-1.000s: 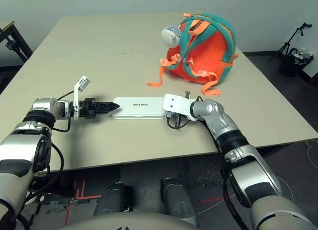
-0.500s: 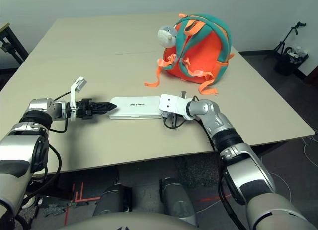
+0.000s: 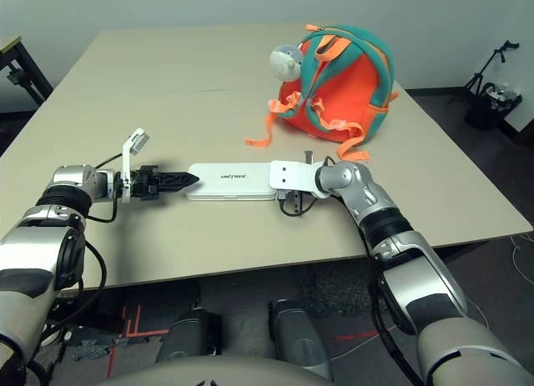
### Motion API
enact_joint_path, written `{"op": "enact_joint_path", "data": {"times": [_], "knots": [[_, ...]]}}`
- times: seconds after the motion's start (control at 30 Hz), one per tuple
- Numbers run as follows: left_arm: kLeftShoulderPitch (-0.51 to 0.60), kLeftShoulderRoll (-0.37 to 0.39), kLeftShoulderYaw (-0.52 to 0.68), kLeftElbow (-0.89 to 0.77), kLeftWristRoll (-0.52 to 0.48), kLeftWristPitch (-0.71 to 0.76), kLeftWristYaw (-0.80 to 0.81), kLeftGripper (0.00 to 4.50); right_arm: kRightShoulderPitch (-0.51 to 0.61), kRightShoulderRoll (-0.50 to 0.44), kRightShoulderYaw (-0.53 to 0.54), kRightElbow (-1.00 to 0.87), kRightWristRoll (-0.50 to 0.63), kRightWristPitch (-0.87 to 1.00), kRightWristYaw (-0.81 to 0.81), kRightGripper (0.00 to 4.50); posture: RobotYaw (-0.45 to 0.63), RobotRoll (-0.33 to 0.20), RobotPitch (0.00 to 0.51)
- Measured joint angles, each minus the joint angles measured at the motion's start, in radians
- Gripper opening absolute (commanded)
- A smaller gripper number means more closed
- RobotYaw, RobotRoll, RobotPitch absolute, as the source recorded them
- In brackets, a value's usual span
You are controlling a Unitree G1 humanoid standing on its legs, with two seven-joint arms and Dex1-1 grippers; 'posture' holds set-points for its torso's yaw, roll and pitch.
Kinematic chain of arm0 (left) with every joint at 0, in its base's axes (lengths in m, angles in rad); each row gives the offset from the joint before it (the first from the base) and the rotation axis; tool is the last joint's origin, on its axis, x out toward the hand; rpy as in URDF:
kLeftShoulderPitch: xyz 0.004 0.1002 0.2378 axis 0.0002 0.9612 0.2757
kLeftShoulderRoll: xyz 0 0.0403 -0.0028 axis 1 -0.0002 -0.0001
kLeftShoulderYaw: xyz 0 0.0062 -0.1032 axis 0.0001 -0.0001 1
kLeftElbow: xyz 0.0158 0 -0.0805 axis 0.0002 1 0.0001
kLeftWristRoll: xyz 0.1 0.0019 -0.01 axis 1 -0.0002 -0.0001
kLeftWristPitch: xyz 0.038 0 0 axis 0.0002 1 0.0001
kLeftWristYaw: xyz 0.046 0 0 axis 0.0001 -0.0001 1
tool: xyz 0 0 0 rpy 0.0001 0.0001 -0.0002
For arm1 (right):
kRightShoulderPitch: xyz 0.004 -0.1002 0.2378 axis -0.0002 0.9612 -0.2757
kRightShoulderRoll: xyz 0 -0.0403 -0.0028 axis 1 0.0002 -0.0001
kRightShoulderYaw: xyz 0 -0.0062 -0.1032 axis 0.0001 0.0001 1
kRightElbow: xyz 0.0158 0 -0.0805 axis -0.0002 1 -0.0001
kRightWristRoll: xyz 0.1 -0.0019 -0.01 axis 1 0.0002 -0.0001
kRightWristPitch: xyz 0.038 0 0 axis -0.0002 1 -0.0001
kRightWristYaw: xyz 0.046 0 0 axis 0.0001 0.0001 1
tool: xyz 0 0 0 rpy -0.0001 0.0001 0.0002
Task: Put the pencil case into the backpack and zip it.
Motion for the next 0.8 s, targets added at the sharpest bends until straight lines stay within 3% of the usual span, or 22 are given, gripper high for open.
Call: {"op": "enact_joint_path", "data": {"times": [0.8], "knots": [[-0.004, -0.003, 0.0, 0.0, 0.001, 0.005, -0.012, 4.5, -0.002, -0.069, 0.006, -0.041, 0.035, 0.036, 0.087, 0.01, -0.14, 0.0, 0.016]]}}
